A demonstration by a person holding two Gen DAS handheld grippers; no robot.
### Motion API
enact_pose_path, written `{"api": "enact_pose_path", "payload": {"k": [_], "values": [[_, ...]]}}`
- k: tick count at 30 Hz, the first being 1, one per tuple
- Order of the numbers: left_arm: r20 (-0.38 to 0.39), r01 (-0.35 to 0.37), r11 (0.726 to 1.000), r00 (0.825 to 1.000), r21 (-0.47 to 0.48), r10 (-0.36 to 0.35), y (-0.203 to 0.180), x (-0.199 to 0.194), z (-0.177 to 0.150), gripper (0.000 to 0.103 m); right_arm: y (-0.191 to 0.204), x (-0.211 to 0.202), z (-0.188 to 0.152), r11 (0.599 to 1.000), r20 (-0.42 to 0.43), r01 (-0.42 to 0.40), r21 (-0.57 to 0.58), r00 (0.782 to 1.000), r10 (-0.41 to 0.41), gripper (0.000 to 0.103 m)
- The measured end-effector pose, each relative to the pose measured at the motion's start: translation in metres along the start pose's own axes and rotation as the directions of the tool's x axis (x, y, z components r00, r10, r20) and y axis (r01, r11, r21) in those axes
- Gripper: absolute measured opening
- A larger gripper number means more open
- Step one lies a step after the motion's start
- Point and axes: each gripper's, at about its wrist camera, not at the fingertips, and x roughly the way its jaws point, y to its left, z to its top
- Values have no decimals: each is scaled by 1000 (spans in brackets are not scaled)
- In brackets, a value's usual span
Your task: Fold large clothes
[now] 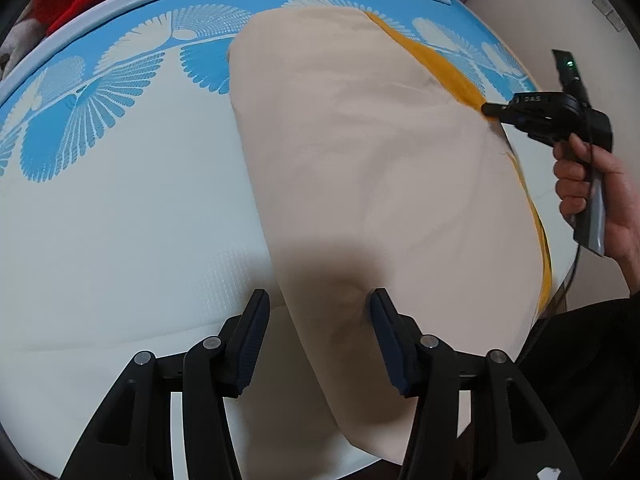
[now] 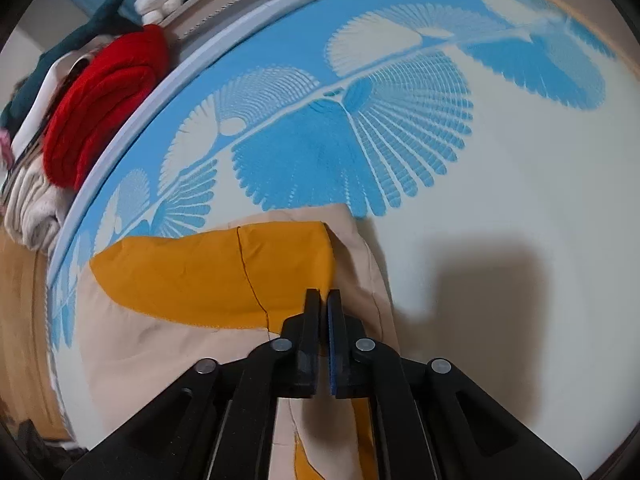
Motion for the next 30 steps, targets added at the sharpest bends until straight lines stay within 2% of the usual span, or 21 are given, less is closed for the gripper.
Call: {"api": "enact_pose_path", "payload": {"k": [3, 5, 6, 8, 9, 10, 11, 12, 13, 14, 15, 17, 19, 22, 25, 27, 30], "values": [[8, 27, 999, 1000, -18, -26, 2, -4, -1, 45, 5, -18, -5, 996, 50, 55, -68, 997, -52, 19], [12, 44, 999, 999, -18, -44, 1, -7, -2, 45, 5, -35, -13, 995, 63, 1, -102, 998, 6, 25], [12, 53, 999, 999, -12, -53, -1, -7, -3, 45, 6, -41, -20, 990, 43, -63, -130, 997, 69, 27], [4, 61, 998, 998, 6, -61, -5, -7, -6, 45, 11, -46, -34, 968, -20, -135, -209, 991, 134, 29], [-8, 55, 998, 998, 21, -55, -8, -4, -8, 45, 16, -44, -47, 946, -87, -163, -279, 986, 144, 32], [-21, 45, 998, 999, 33, -44, -10, -2, -9, 45, 19, -40, -62, 926, -162, -171, -337, 979, 122, 38], [-40, 29, 998, 999, 48, -27, -11, 3, -12, 45, 20, -31, -77, 907, -225, -152, -392, 972, 65, 40], [-54, 18, 998, 998, 55, -15, -12, 6, -14, 46, 19, -23, -90, 890, -262, -113, -442, 965, -8, 41], [-65, 21, 998, 998, 55, -18, -11, 7, -14, 46, 13, -11, -108, 864, -306, -60, -500, 946, -111, 44], [-71, 29, 998, 997, 54, -25, -10, 7, -16, 46, 7, -6, -115, 861, -330, -49, -507, 933, -142, 45], [-80, 36, 998, 996, 55, -32, -9, 6, -16, 46, 0, -8, -115, 873, -341, -50, -485, 930, -136, 47], [-94, 63, 997, 994, 43, -59, -4, 4, -14, 47, -10, -15, -108, 902, -334, -49, -429, 937, -107, 51], [-85, 104, 995, 991, -13, -104, 6, 1, -9, 50, -18, -24, -100, 925, -308, -52, -376, 949, -72, 54], [-57, 144, 984, 987, -102, -150, 22, 2, -1, 56, -23, -25, -93, 946, -305, -87, -313, 952, -13, 62], [-40, 184, 958, 980, -219, -197, 43, 10, 8, 62, -24, -16, -87, 960, -325, -131, -248, 945, 44, 65], [-38, 207, 938, 973, -279, -227, 56, 18, 14, 62, -23, -5, -86, 965, -341, -125, -228, 939, 41, 67], [-24, 281, 898, 952, -339, -306, 63, 35, 26, 64, -23, 6, -84, 972, -355, -124, -198, 934, 47, 71]]}}
